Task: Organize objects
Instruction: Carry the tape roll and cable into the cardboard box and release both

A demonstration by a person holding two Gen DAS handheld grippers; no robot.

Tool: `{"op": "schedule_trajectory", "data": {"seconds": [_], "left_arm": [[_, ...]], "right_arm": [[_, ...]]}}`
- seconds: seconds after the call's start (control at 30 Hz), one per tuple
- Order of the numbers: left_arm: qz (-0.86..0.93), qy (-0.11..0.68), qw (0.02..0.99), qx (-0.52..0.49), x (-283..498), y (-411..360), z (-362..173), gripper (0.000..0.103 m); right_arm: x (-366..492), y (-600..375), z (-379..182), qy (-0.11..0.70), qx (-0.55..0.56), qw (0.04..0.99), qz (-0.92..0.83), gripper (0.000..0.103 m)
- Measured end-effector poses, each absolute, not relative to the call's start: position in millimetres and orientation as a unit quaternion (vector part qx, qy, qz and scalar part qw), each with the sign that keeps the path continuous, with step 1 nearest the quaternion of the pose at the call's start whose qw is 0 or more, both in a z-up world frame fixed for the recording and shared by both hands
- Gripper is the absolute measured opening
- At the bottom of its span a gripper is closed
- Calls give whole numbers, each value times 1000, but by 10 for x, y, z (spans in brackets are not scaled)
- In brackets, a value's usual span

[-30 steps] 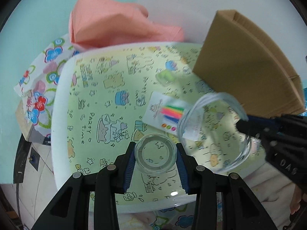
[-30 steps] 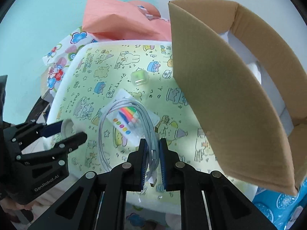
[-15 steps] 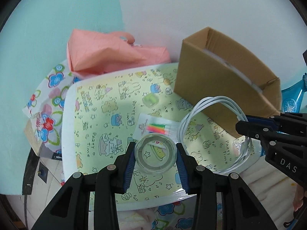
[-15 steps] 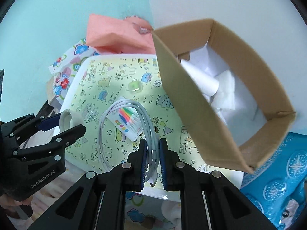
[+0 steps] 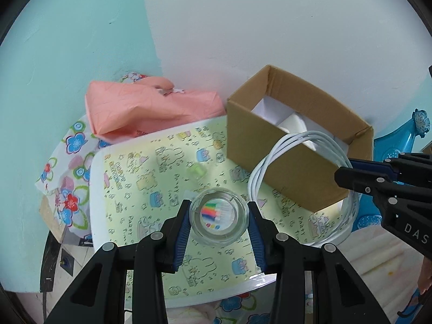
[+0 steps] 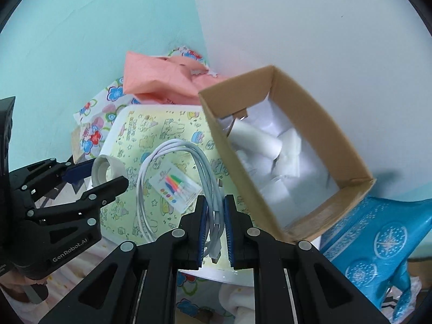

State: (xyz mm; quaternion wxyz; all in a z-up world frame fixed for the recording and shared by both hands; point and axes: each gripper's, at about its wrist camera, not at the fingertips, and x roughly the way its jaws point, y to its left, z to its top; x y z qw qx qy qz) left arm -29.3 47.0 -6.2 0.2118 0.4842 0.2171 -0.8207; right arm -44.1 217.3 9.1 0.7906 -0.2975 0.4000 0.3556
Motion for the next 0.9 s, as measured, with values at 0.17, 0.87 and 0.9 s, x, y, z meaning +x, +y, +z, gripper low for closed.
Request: {"op": "schedule_trajectory", "data": {"seconds": [0.17,0.87,0.9], "left_arm": [[-826,209,200,483,-484,486,10,41],[-838,178,154,493,-1346,576,127,41],[-837,177,152,495,-1387,575,117,41]], "right_arm": [[-311,2107,205,399,-288,795,355,16],[391,1791,455,406,-254,810,340,16],[440,1778,457,408,-252,810,339,16]]}}
